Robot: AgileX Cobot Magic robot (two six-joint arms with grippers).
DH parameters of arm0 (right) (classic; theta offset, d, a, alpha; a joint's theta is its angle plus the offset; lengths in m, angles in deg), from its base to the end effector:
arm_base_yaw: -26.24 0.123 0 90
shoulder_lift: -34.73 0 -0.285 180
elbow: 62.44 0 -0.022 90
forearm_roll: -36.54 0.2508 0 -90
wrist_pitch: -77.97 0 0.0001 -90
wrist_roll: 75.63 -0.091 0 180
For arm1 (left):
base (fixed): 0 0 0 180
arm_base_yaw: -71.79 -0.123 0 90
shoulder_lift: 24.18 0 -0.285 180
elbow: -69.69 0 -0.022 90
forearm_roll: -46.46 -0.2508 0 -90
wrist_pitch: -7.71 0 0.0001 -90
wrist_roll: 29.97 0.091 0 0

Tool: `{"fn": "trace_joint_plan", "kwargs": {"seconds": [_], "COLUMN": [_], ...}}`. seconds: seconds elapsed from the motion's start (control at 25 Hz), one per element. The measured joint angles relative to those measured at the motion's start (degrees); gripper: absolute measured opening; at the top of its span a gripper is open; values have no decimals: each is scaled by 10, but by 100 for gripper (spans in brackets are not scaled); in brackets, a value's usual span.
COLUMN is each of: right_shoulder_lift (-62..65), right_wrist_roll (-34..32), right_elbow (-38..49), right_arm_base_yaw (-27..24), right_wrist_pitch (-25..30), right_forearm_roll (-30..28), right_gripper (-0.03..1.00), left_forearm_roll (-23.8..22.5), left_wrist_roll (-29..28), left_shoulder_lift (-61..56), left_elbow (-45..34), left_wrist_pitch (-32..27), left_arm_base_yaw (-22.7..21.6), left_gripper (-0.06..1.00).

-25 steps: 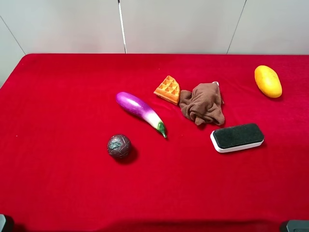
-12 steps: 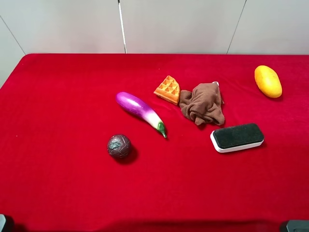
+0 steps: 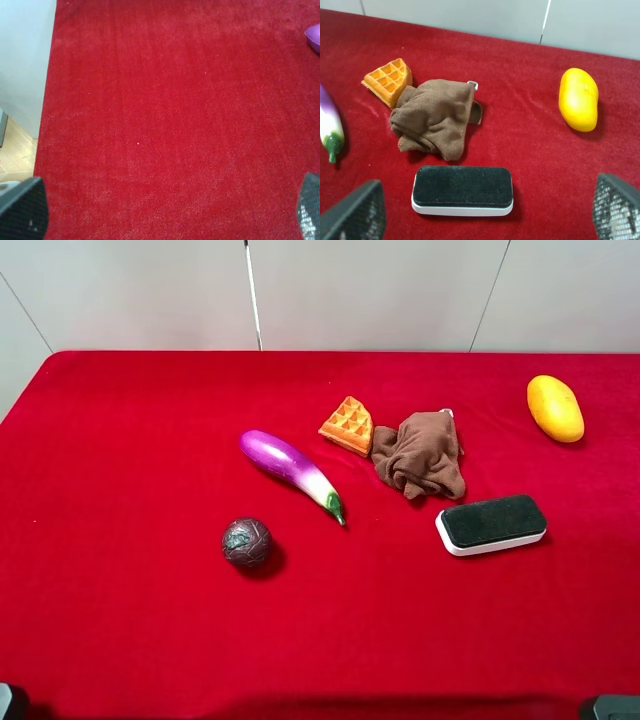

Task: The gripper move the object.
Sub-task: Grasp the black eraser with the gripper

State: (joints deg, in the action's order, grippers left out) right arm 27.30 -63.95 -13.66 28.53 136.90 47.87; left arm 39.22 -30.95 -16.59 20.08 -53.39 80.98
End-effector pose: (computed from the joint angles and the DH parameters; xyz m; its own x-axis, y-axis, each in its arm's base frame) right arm -0.0055 0.0151 0.2801 -0.3951 -0.1151 -0.9114 -0.2332 0.9722 -0.0217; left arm -0.0022 0.0105 0.2723 -0.4618 0.1192 -0.8789 0.0832 0.9924 0.0909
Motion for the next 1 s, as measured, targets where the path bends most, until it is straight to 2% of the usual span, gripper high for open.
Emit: {"fn": "trace_joint_plan", "kwargs": {"seconds": [1.0], "right_shoulder_lift": [0], "right_wrist_roll": [0], "right_elbow": [0], "right_arm_base_yaw": [0], "right_wrist_pitch": [0], "right_forearm_roll": [0], "right_gripper": [63], "left_forearm_roll": [35], "left_wrist_roll": [0], "left_shoulder_lift": [8], "left_elbow": [8], "left_wrist_pitch": [20], "left_arm_base_yaw": [0], "left_gripper": [99]}}
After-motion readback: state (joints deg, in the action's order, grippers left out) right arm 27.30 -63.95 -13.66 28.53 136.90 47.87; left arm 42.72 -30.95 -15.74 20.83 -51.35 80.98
